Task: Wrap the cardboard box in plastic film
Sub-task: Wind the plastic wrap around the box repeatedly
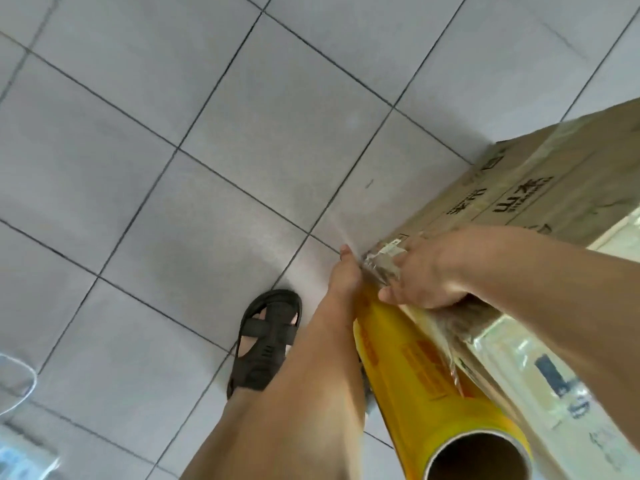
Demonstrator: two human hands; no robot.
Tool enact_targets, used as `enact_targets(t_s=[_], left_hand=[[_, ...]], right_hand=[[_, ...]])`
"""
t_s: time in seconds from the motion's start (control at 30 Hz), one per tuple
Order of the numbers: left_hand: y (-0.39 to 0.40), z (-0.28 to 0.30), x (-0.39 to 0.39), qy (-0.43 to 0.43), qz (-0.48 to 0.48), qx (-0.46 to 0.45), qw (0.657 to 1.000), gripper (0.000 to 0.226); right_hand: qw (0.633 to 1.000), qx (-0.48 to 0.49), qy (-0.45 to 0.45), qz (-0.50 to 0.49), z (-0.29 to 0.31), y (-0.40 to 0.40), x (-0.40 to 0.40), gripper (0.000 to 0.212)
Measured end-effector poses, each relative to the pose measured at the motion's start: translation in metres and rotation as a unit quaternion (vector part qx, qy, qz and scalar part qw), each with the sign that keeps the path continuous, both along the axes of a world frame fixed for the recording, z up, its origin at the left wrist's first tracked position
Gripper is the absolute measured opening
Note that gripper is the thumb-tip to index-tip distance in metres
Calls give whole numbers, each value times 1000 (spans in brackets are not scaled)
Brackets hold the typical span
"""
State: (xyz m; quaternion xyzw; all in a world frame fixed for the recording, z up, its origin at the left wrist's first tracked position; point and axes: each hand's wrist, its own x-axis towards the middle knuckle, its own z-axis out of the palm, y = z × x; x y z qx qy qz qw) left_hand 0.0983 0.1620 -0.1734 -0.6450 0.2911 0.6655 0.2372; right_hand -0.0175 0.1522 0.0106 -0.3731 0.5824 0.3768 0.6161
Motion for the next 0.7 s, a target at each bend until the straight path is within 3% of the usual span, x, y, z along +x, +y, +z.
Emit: enact_targets(t_s=[0.13, 0.33, 0.57, 0.7], left_hand=[[5, -32, 2, -8, -72, 3, 997, 44], [4, -34, 12, 13, -204, -16, 979, 31], [-6, -37, 23, 47, -238, 5, 970, 16], [-10, -39, 26, 59, -156, -8, 986, 25]], right_hand=[[999, 24, 10, 37, -17, 2, -1, 65], [999, 8, 11, 35, -24, 2, 1, 61], [999, 13, 26, 23, -23, 0, 2, 61], [999, 17, 24, 16, -22, 0, 3, 61]])
